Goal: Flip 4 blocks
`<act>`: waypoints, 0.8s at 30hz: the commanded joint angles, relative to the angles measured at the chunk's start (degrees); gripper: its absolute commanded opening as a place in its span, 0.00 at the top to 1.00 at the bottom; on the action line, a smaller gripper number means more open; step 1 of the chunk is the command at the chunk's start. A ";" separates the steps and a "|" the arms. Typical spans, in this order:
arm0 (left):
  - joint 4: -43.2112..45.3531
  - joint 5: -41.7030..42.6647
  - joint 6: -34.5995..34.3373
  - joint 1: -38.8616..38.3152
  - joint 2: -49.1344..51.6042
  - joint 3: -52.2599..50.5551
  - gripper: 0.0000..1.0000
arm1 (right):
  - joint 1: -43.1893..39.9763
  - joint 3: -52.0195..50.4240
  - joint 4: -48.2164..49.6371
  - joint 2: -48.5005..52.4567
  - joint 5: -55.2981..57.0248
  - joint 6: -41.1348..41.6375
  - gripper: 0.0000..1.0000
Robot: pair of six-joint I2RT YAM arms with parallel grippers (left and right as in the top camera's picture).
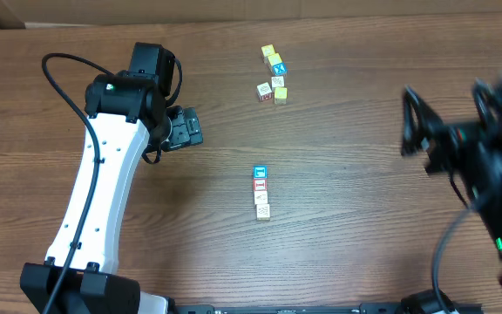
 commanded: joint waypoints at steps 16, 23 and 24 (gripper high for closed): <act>-0.13 -0.83 -0.81 0.20 -0.15 -0.33 0.00 | -9.09 -41.57 25.55 -35.65 -10.10 -1.95 0.00; -0.13 -0.83 -0.81 0.20 -0.15 -0.33 0.00 | -9.09 -51.82 44.00 -42.42 -11.43 -1.97 0.00; -0.13 -0.83 -0.79 0.20 -0.15 -0.33 0.00 | -9.11 -53.13 45.75 -43.25 -11.45 -1.97 0.00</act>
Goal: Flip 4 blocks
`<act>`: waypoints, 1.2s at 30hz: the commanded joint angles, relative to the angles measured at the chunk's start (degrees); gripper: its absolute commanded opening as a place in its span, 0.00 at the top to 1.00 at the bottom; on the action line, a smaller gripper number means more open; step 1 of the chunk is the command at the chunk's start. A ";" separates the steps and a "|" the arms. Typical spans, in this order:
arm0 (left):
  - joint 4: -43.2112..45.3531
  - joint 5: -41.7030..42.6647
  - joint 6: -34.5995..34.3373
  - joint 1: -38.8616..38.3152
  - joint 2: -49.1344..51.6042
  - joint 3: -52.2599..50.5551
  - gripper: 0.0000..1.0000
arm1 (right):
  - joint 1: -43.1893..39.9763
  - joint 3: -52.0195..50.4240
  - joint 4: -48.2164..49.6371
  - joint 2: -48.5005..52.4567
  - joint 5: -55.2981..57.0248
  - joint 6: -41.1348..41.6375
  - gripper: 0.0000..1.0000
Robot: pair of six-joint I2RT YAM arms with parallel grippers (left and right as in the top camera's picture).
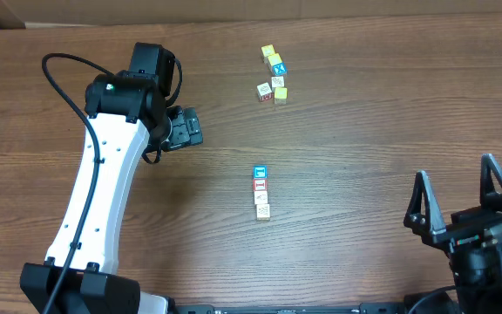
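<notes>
A line of wooden blocks lies mid-table: a blue-faced block [260,173] at the far end, a red-faced one [260,185] behind it, then two pale ones [262,206]. My left gripper [187,129] hovers to the left of and beyond this line, well apart from it; its jaws are too dark to read. My right gripper [456,192] sits at the near right, with its fingers [419,202] spread wide and nothing between them, far from the blocks.
A second cluster of several blocks [274,75], yellow, blue and pale, lies toward the far edge. The white left arm [98,192] slants across the left side with a black cable [59,78] looping beside it. The wooden table [356,131] runs to the frame edges.
My right arm, blurred at the right side around mid-depth before, now sits lower, near the front right corner, with its fingers spread. The left arm and all blocks are unchanged.
</notes>
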 commanded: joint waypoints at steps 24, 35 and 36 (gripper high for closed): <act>-0.13 -0.81 -0.81 0.20 -0.15 -0.33 0.00 | -3.28 -26.82 20.87 -6.80 -6.82 -0.02 0.00; -0.13 -0.81 -0.81 0.20 -0.15 -0.33 0.00 | -3.54 -27.08 0.39 -6.80 -7.13 0.11 0.00; -0.13 -0.81 -0.81 0.20 -0.15 -0.33 0.00 | -3.72 -27.08 -2.21 -6.80 -7.15 0.11 0.00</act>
